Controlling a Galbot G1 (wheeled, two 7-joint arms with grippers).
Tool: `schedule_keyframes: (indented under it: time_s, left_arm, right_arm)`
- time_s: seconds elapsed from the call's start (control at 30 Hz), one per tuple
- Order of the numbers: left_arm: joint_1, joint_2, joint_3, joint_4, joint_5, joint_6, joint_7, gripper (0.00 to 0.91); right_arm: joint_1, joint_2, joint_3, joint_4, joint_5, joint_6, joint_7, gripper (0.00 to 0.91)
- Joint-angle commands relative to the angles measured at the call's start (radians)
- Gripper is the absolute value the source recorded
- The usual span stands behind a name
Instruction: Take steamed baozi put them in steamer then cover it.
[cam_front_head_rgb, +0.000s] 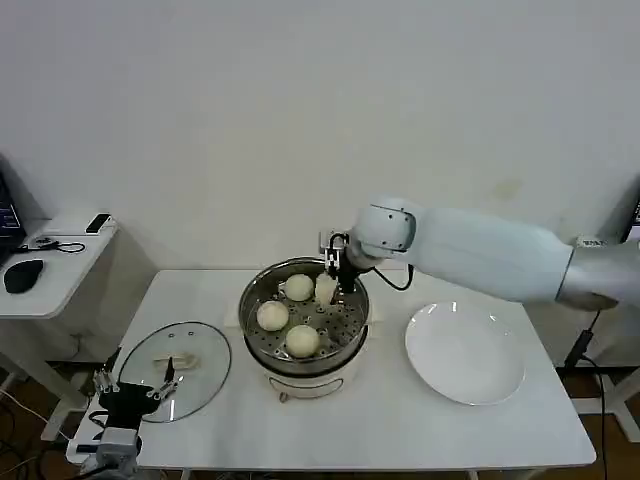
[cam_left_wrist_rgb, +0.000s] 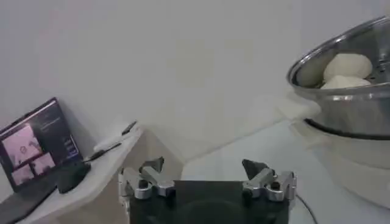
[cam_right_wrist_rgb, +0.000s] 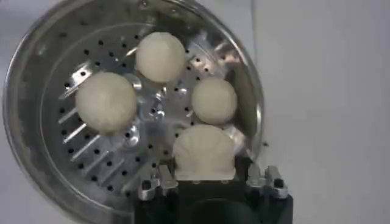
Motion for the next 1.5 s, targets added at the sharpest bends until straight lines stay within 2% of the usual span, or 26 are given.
schedule_keyframes:
  time_s: [0.03,0.5,0.57,0.77,1.0,1.27,1.43,1.5]
  left_arm:
    - [0.003,-0.001,-0.006,-0.004,0.000,0.000,0.000,0.907]
    - [-0.012,0.004,-0.002,0.004,0.000,0.002,0.002,0.907]
    - [-0.013,0.005,-0.001,0.005,0.001,0.003,0.006,0.907]
    - [-0.014,0.005,0.002,0.007,0.001,0.004,0.007,0.907]
    - [-0.010,0.004,0.000,0.007,0.000,0.004,0.007,0.907]
    - [-0.007,-0.004,0.006,0.002,0.005,0.004,0.007,0.907]
    - [-0.005,-0.008,0.010,0.000,0.010,0.003,0.007,0.907]
    - [-0.005,-0.009,0.011,0.002,0.010,0.003,0.006,0.907]
  right_arm:
    - [-0.037,0.030,-0.015,-0.016,0.013,-0.024,0.021,0.655]
    - [-0.082,0.021,0.002,-0.037,-0.008,-0.022,0.029,0.655]
    - [-0.084,0.021,0.004,-0.034,-0.024,-0.018,0.020,0.907]
    - [-0.091,0.010,0.032,-0.016,-0.024,-0.014,0.034,0.907]
    - [-0.091,-0.064,0.096,0.098,0.009,-0.016,0.113,0.907]
    - [-0.128,-0.164,0.202,0.205,-0.020,-0.011,0.158,0.907]
    - [-0.203,-0.246,0.308,0.292,-0.047,0.014,0.261,0.907]
    - [-0.262,-0.281,0.363,0.323,-0.051,0.049,0.350,0.907]
